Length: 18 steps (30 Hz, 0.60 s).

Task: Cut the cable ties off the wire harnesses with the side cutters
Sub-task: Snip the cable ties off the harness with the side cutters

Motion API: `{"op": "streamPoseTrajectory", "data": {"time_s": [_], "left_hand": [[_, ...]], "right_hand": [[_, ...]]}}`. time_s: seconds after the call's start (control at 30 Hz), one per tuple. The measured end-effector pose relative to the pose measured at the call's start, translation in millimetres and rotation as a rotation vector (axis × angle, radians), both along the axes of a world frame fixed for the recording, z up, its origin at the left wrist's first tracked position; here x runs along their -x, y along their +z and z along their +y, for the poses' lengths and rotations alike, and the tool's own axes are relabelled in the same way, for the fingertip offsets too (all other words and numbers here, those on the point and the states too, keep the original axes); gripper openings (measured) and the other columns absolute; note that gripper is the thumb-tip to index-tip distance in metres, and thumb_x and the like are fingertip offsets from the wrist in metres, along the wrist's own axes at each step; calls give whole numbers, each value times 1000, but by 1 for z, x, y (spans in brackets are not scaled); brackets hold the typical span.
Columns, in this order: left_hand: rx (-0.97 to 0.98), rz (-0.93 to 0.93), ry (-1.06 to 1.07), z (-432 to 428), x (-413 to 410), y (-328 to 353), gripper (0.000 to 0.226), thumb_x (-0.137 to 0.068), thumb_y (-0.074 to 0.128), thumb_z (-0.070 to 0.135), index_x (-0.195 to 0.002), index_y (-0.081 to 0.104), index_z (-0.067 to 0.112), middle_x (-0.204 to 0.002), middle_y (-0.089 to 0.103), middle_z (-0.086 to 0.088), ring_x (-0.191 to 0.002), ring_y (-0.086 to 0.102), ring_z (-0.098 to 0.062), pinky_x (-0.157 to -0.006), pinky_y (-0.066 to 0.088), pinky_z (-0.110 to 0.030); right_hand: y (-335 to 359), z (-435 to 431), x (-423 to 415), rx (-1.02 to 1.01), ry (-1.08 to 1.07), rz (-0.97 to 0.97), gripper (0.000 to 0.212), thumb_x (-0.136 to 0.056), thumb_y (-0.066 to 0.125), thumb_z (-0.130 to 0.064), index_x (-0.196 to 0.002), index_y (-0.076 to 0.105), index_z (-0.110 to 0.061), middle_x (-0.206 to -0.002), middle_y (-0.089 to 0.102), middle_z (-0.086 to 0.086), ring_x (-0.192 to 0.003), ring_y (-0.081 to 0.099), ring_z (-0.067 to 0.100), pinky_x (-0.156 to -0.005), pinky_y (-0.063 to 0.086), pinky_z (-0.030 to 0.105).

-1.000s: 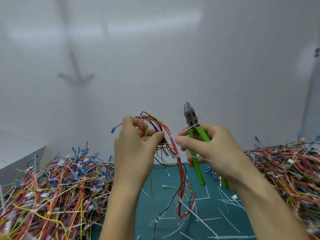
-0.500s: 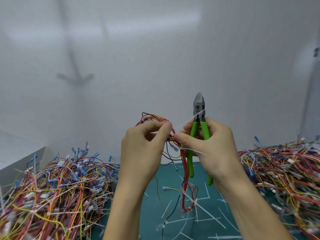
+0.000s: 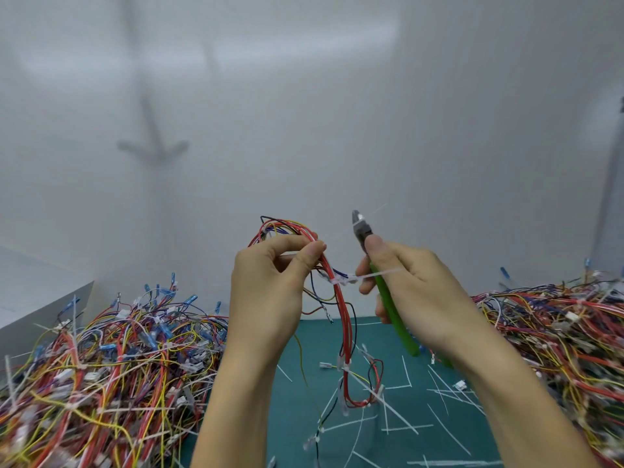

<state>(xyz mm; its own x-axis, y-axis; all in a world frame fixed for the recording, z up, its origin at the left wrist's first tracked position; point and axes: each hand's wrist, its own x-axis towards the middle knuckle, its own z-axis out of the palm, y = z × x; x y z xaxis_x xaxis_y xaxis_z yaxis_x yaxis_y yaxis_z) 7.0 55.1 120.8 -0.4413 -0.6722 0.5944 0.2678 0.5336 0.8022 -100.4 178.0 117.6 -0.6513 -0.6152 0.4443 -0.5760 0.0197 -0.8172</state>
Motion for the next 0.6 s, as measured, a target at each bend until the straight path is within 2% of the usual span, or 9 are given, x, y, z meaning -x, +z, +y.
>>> {"op": "streamPoseTrajectory", "data": {"time_s": [0.13, 0.27, 0.37, 0.47, 0.6], "left_hand": [[34, -20, -14, -2, -1, 0, 6, -87, 72, 19, -81, 75, 21, -79, 76, 4, -78, 70, -19, -77, 55, -27], [40, -18, -15, -3, -1, 0, 7, -88, 71, 18, -82, 75, 19, -76, 75, 4, -76, 71, -16, -73, 54, -20], [41, -27, -6, -4, -1, -1, 8, -89, 70, 20, -82, 75, 20, -77, 76, 4, -78, 71, -17, -75, 55, -23], [45, -33, -3, -4, -1, -1, 7, -89, 70, 21, -83, 74, 20, -77, 75, -2, -81, 69, -27, -77, 55, -32], [52, -32, -10, -2, -1, -1, 8, -89, 70, 22, -83, 74, 18, -75, 75, -2, -81, 68, -29, -74, 52, -31]], "right_hand": [[0, 7, 5, -145, 13, 186, 54, -86, 35, -69, -78, 67, -27, -72, 68, -7, -61, 59, 9, -70, 54, 42], [1, 13, 7, -178, 24, 281, 44, -92, 39, -65, -81, 65, -31, -73, 65, -8, -63, 58, 12, -68, 51, 42], [2, 16, 8, -221, 43, 296, 43, -89, 39, -66, -79, 65, -34, -75, 64, -12, -66, 58, 12, -69, 50, 39], [2, 16, 8, -217, 63, 290, 45, -87, 38, -68, -79, 66, -34, -74, 64, -12, -66, 59, 9, -69, 50, 37], [2, 13, 5, -197, 75, 289, 51, -82, 34, -75, -80, 65, -35, -74, 65, -14, -66, 59, 9, -68, 51, 37]]}}
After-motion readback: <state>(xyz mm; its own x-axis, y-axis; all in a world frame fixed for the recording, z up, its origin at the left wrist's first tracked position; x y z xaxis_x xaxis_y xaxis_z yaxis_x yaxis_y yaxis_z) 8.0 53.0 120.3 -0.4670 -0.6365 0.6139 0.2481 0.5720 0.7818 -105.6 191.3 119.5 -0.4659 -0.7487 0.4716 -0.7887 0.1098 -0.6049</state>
